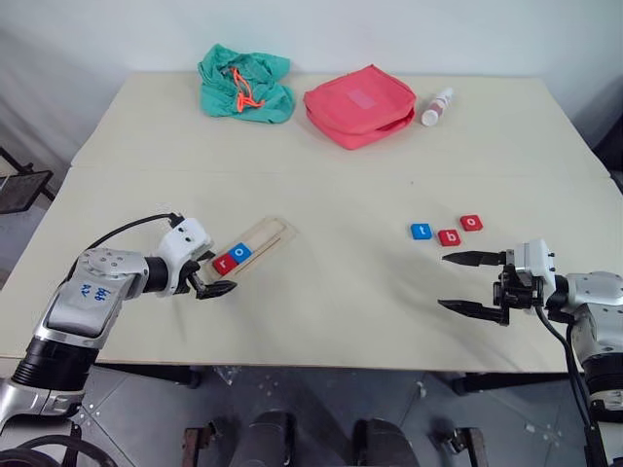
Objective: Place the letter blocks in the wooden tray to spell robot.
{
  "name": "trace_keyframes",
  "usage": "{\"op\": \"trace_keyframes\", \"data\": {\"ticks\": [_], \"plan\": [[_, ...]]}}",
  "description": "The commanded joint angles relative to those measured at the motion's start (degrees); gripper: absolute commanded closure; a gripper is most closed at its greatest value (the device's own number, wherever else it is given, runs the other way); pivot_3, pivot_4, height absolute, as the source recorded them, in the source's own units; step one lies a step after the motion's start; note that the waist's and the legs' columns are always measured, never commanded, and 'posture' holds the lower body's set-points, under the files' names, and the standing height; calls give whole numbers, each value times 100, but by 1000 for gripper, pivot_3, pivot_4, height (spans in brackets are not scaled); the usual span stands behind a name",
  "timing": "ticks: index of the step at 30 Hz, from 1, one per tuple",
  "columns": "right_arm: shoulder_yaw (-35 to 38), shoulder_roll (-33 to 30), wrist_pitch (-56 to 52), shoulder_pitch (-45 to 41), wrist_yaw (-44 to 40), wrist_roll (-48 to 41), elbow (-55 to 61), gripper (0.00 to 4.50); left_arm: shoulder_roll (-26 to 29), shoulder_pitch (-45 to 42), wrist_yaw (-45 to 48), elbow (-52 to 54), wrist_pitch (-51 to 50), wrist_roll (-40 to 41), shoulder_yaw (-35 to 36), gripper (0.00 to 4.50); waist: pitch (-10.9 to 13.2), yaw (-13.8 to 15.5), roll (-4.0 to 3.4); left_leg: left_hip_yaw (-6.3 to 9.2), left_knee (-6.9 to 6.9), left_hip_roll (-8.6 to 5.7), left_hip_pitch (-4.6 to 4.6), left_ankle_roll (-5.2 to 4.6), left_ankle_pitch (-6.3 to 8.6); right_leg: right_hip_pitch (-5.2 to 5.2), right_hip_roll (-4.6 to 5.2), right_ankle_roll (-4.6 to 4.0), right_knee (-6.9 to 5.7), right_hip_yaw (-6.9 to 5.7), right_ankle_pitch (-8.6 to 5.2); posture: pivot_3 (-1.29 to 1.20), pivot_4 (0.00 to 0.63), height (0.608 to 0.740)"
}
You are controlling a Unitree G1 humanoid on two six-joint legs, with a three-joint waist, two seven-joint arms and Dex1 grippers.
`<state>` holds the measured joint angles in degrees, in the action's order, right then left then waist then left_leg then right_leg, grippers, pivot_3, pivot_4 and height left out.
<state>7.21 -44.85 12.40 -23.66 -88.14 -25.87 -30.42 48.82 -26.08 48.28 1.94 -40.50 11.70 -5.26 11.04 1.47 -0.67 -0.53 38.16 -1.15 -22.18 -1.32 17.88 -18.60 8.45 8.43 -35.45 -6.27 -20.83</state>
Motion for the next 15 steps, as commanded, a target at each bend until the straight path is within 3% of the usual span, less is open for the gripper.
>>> {"op": "trace_keyframes", "data": {"ticks": [1,5,10,15], "plan": [[172,-55,-5,-14,-87,-88,171,0,2,4,59,-105,-46,-237,-299,13,0,0,-1,0,0,-1,0,-1,0,0,0,0,0,0,0,0,150,740],[173,-61,2,-25,-76,-76,154,0,-39,-12,61,-114,-156,-262,-321,13,-1,-1,-1,0,1,-1,1,-1,-1,1,1,0,-2,1,0,0,150,740],[180,-81,-7,-11,-63,-71,168,0,-69,100,-74,28,-256,-302,-304,1085,-2,-2,-4,0,1,-1,3,-2,-1,1,2,0,-5,1,0,0,150,740],[171,-96,-4,-96,-64,-46,103,0,-134,161,27,82,60,-249,-271,1101,-3,-1,-5,0,3,-2,4,-3,-2,2,3,0,-6,2,0,0,150,740]]}}
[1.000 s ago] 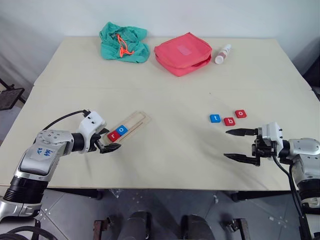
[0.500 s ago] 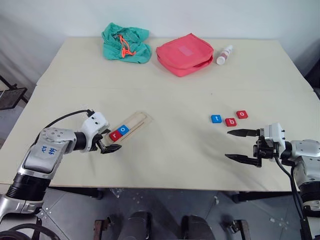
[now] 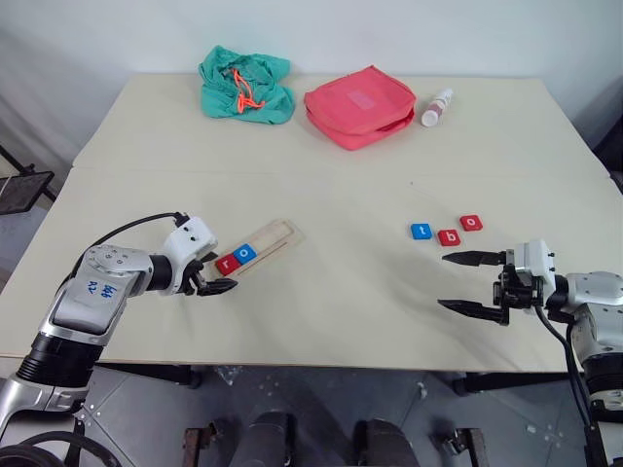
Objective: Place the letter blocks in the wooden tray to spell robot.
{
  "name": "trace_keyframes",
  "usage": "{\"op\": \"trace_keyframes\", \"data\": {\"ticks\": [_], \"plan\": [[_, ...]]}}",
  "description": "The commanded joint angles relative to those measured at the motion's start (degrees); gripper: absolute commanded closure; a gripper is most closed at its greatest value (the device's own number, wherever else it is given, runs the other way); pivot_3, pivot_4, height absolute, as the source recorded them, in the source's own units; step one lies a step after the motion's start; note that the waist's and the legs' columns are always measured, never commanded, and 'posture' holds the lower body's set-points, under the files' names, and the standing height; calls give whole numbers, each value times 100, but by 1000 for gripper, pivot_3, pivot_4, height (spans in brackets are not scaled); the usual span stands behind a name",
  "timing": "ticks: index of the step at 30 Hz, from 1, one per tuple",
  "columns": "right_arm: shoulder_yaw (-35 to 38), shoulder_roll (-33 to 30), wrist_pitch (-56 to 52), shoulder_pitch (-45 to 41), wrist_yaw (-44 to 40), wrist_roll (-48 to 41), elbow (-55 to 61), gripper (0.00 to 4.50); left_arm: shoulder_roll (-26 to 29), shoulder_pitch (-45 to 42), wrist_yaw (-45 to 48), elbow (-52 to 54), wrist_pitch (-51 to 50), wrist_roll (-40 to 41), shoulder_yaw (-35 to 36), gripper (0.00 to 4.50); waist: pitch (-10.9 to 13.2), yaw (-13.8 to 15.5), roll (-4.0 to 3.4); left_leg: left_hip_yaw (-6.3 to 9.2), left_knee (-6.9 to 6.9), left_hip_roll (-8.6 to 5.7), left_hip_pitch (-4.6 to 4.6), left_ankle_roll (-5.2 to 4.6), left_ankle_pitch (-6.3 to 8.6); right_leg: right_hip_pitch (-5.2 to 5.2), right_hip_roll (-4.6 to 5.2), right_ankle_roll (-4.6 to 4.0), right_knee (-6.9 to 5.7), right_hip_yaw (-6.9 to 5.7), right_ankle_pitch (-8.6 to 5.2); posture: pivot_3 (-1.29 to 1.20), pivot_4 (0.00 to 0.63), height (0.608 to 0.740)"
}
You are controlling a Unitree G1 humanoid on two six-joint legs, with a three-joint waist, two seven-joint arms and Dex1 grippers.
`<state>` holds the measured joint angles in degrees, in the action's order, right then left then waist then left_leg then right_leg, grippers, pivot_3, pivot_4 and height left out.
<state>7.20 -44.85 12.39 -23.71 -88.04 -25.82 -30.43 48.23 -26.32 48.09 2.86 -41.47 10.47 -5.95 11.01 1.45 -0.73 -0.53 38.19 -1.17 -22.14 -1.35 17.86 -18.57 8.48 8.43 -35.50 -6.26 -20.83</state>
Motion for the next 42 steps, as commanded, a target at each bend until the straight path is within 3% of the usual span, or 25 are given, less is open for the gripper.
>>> {"op": "trace_keyframes", "data": {"ticks": [1,7,20,31,42], "plan": [[172,-100,0,-113,-82,-50,85,0,-58,197,58,21,267,-158,-198,1101,0,2,0,0,0,0,0,0,0,0,0,0,0,0,0,0,150,740],[184,-140,-5,-192,-204,-79,15,0,-165,0,336,245,767,27,-23,1101,2,8,2,4,1,-3,-4,-1,-1,0,2,0,1,-1,0,0,150,740],[294,-266,-99,139,-220,-233,274,0,-605,-951,1491,-340,2213,-142,-694,1101,6,-14,10,-2,-6,-1,-12,-2,-1,-8,0,0,6,-10,0,0,150,740],[725,-314,-378,1130,162,-410,1239,0,-1305,-1557,1994,-669,1918,-359,-1424,1101,10,6,16,-3,5,-3,-19,-6,-3,-9,2,0,4,-13,0,0,150,740],[1144,-292,-590,1902,506,-487,1956,0,-1843,-1929,1876,-1122,1909,-940,-1889,1101,11,7,18,-5,4,-3,-19,-7,-3,-9,1,0,5,-13,0,0,150,740]]}}
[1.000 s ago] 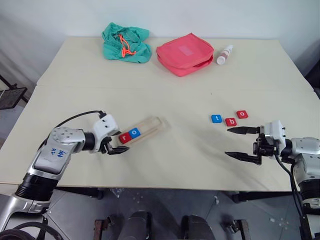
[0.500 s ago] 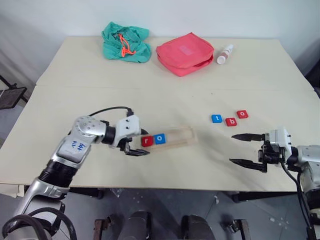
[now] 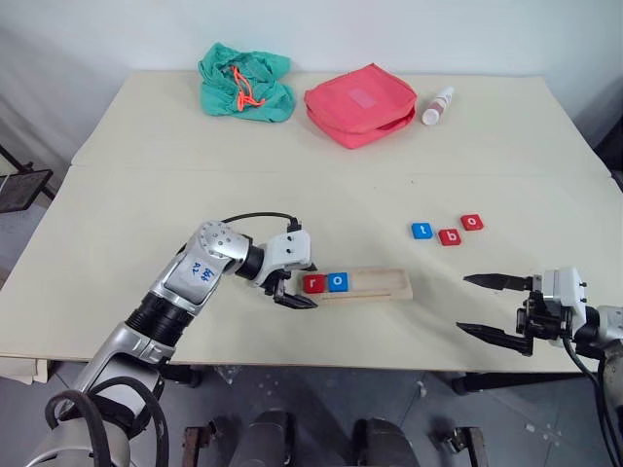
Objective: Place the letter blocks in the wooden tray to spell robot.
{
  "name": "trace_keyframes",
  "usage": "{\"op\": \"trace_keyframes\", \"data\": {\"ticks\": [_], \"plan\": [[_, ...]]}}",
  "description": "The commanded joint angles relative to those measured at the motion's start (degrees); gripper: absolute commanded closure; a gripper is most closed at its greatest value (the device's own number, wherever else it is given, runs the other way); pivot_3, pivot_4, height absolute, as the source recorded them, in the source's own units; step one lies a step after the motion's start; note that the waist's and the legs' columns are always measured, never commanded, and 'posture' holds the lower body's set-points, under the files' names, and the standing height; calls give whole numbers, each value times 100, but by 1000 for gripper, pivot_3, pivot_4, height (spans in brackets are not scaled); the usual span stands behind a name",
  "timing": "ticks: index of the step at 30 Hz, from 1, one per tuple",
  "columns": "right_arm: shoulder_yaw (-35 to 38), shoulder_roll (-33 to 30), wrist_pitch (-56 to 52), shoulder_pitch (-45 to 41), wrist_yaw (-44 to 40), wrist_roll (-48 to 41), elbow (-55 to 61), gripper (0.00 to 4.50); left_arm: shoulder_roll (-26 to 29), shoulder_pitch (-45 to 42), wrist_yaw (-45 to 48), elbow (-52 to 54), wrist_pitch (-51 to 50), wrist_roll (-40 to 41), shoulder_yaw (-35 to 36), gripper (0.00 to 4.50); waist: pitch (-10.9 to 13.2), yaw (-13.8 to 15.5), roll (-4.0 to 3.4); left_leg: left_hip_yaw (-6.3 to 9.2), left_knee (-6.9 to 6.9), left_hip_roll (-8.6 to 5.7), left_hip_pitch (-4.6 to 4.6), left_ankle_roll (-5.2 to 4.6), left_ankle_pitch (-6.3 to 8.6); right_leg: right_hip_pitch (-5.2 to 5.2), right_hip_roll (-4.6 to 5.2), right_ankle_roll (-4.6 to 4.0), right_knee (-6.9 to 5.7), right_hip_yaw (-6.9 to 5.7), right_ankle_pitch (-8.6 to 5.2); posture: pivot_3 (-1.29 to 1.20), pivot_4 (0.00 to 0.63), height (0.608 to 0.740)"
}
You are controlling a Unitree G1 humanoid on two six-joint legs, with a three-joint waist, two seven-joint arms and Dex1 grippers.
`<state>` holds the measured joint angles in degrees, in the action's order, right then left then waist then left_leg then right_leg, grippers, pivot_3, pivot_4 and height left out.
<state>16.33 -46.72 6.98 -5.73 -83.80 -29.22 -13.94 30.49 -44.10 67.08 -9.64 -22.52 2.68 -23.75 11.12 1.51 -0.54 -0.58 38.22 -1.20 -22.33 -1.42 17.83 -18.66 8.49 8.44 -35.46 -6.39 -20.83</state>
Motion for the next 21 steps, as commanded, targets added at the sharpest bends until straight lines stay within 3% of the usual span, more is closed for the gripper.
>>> {"op": "trace_keyframes", "data": {"ticks": [1,21], "plan": [[260,-102,-67,155,104,-157,362,0,-104,-169,-51,143,-53,-211,-135,1101,0,5,0,0,0,0,0,0,0,0,0,0,0,0,0,0,150,740],[399,-146,-114,220,92,-142,335,0,-64,64,-90,1101,-738,-402,-323,1101,1,6,1,4,0,0,0,-1,-1,3,0,0,2,1,0,0,150,740]]}}
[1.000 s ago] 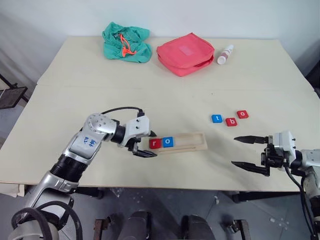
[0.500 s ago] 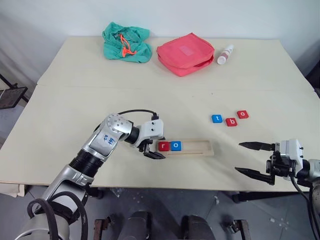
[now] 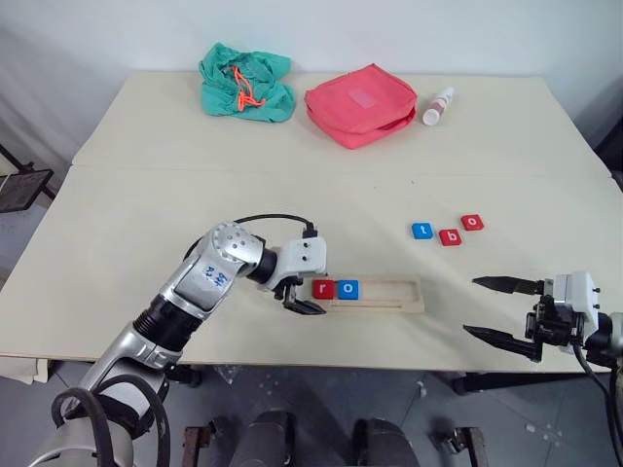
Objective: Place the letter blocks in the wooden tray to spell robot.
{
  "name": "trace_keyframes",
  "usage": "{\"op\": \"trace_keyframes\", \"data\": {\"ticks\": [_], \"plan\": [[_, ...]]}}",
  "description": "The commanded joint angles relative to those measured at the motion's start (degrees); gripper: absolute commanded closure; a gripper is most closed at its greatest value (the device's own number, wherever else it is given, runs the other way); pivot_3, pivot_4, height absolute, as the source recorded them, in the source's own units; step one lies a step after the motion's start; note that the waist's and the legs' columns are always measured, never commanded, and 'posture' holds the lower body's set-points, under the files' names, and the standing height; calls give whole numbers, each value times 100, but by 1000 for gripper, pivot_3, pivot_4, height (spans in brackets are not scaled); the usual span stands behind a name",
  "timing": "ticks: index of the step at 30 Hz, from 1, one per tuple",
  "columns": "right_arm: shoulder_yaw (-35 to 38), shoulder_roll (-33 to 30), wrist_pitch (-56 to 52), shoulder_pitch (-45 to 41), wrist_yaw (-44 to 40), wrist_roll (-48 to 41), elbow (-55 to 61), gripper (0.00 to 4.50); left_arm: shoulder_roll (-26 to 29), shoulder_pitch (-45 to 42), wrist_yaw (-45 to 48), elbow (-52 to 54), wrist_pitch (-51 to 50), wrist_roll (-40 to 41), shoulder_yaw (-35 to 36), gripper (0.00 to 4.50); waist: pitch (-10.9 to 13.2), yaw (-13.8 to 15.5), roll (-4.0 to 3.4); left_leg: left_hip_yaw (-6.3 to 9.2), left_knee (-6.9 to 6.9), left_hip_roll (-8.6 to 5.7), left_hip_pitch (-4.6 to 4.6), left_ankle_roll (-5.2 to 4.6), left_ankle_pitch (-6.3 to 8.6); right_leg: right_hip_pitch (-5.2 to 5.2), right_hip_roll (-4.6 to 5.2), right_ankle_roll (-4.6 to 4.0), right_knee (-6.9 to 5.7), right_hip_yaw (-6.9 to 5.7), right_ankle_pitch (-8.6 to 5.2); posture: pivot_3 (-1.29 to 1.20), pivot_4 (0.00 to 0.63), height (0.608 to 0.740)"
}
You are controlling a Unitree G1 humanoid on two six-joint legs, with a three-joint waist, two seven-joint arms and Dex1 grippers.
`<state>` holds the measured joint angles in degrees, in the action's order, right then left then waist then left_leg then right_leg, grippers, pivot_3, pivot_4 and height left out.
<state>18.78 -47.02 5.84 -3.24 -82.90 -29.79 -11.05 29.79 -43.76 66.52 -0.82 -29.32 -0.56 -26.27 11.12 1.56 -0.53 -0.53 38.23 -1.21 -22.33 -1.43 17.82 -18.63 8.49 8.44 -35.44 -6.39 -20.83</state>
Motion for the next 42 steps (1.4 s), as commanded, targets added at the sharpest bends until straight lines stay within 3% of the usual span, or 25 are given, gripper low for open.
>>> {"op": "trace_keyframes", "data": {"ticks": [1,3,4,11,17,22,25,30,35,42], "plan": [[151,-117,1,-44,-3,-81,33,0,4,33,-38,234,-87,-69,-77,751,0,3,0,0,0,0,0,0,0,0,0,0,0,0,0,0,150,740],[144,-130,7,-79,-16,-65,-6,0,0,49,-58,299,-186,-40,-78,126,0,2,0,0,0,0,0,0,0,1,0,0,0,0,0,0,150,740],[145,-136,8,-89,-21,-62,-20,0,3,60,-56,338,-200,-28,-83,31,0,1,0,0,0,0,0,0,0,1,0,0,0,0,0,0,150,740],[168,-196,-5,-164,-53,-50,-108,0,-40,19,-138,567,-450,119,72,31,0,1,0,0,1,0,0,0,0,1,0,0,0,1,0,0,150,740],[226,-281,-38,-156,20,-46,-120,0,23,-28,-135,1013,-764,736,739,31,1,-2,2,2,1,1,-1,0,0,1,0,0,0,1,0,0,150,740],[387,-35,-477,182,1161,67,380,0,-285,-57,-220,644,94,1959,2365,31,2,10,2,7,2,2,-1,0,0,1,1,0,0,-1,0,0,150,740],[447,247,-676,309,1777,10,749,0,-505,-260,-341,138,625,2262,2879,31,2,9,8,14,9,2,-2,0,0,6,2,0,0,-11,0,0,150,740],[475,587,-938,402,2525,12,1152,0,-181,-152,-39,-428,1461,2131,2970,31,2,-9,7,6,2,-1,2,1,0,1,2,0,-5,-8,0,0,150,740],[434,733,-1231,420,3328,242,1239,0,297,650,506,-370,2116,2278,3049,31,1,-25,6,5,-6,0,7,1,0,0,3,0,-7,-7,0,0,150,740],[372,868,-1661,414,4036,308,1617,0,288,1286,797,-427,2700,2518,3121,31,1,17,7,13,5,-4,3,0,0,3,4,0,-9,-3,0,0,150,740]]}}
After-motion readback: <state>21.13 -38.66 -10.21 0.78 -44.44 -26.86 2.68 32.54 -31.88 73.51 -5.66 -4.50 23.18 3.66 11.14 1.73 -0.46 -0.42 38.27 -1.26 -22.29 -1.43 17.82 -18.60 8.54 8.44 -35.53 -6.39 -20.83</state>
